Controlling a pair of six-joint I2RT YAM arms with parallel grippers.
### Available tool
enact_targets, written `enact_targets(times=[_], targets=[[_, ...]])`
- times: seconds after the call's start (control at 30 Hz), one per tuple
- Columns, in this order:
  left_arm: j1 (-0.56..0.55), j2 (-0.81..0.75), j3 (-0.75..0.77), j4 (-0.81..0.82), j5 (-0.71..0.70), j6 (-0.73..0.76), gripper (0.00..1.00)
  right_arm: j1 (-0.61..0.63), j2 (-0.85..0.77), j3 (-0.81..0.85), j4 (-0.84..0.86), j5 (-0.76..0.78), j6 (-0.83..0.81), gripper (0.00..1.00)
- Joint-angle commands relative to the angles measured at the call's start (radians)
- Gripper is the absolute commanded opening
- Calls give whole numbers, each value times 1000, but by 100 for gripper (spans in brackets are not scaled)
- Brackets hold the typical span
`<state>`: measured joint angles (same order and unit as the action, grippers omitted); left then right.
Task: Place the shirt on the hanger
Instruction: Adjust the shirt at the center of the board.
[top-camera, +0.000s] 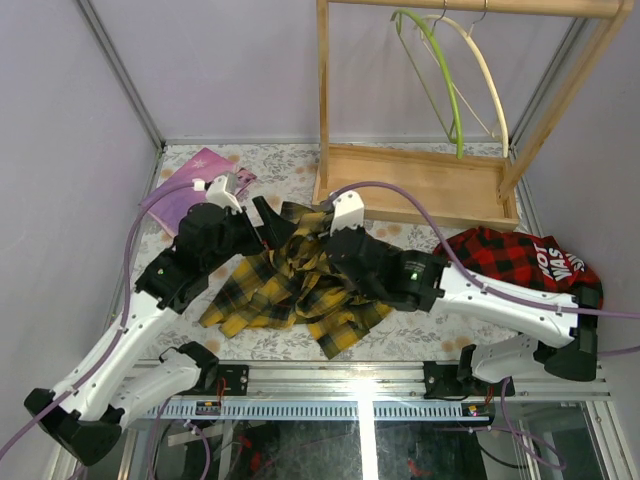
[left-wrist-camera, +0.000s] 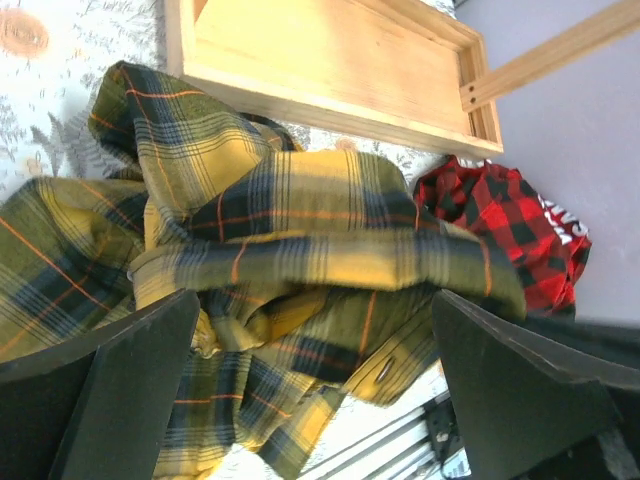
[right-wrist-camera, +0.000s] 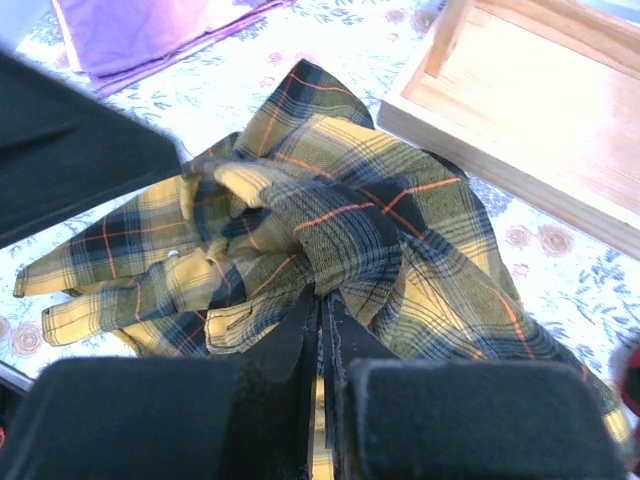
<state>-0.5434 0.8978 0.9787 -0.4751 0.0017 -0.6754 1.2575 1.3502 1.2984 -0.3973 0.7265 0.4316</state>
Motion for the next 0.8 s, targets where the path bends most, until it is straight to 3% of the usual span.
enact_targets(times=[0.0,0.2,0.4,0.77], targets=[[-3,-62,-14,91,131,256,100,-84,-78,56,-100,-109,-1,0],[-4,-60,-3,81,247,448,100,-168,-150,44,-138,-207,22,0],[-26,-3,-8,45,173,491,99,-223,-213,0,-103,-295,59,0],[-139,92,-74,122,-83,303,64,-241,-286,-35,-89,-323,80,0]])
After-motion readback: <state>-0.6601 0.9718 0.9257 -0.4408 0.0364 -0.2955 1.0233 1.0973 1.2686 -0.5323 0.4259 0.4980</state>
